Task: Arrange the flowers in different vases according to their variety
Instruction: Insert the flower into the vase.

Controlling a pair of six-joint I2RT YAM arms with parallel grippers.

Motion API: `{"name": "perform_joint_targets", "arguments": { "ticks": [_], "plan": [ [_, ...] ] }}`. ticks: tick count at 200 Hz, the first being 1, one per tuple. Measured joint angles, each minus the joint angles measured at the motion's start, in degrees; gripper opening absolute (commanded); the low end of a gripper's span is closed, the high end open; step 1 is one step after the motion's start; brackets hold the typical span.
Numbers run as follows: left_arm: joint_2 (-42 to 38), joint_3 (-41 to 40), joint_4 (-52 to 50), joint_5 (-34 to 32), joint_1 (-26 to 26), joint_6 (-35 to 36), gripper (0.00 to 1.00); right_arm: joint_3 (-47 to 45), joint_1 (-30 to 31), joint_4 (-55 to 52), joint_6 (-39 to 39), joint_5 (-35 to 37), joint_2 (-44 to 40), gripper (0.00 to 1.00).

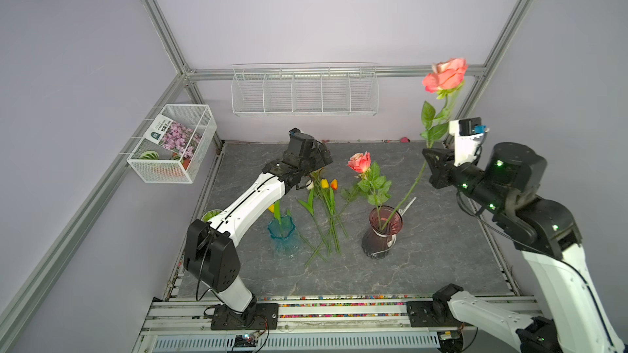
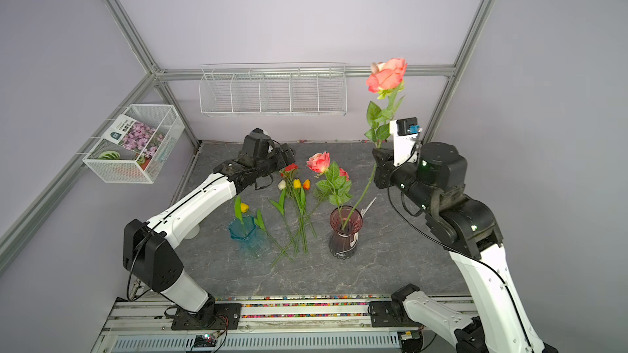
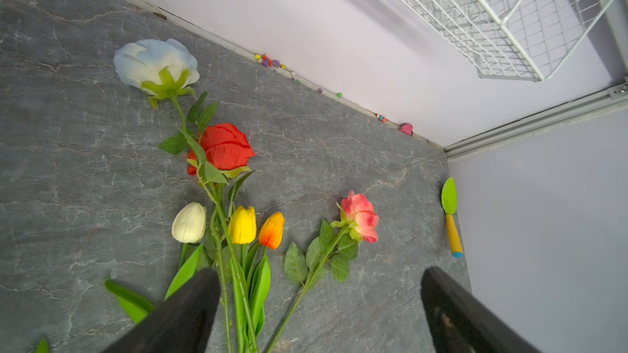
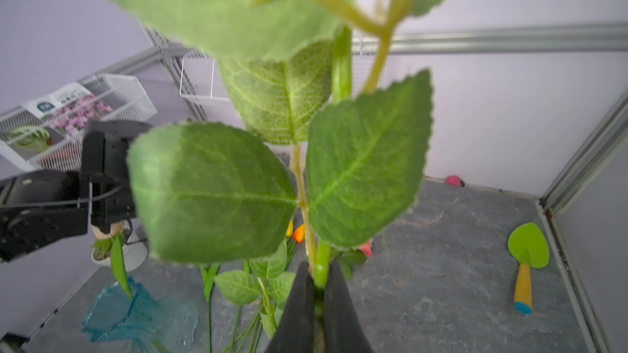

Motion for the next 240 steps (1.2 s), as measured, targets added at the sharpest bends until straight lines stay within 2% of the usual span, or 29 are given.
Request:
{"name": "perform_joint_targets", "arguments": {
  "ticks": [50,67,111,130,175,195,240],
  "plan": [
    [3.54,0.94,-2.1,-0.7,0.0,-2.08,0.9,-14.93,1.97,2.45,1.31,-3.89,-2.47,0.0],
    [5.03,0.96,-2.71,-0.81,0.0,-3.02,0.89,-17.16,2.62,3.43,1.57,-5.25,-3.34,0.08],
    [9.2,0.98,-3.76,-1.16,0.0,-5.9,0.84,-21.38,2.99,5.68,3.19,-9.31,-5.97,0.37],
    [10.67,0.98,-3.76,-1.57,0.0,-7.02,0.82,-22.47,2.99,5.77,3.28,-10.03,-6.6,0.44],
    [16.41,6.51,-8.07,-5.88,0.04,-11.13,0.76,-22.69,2.99,5.05,3.67,-10.12,-8.2,0.48],
    [18.67,8.81,-8.92,-6.97,0.37,-12.0,0.7,-22.62,2.99,4.42,3.8,-9.62,-9.14,0.49],
    [22.32,9.57,-10.03,-7.76,0.9,-13.64,0.62,-22.62,2.99,3.21,4.35,-8.46,-10.95,0.49]
  ]
}}
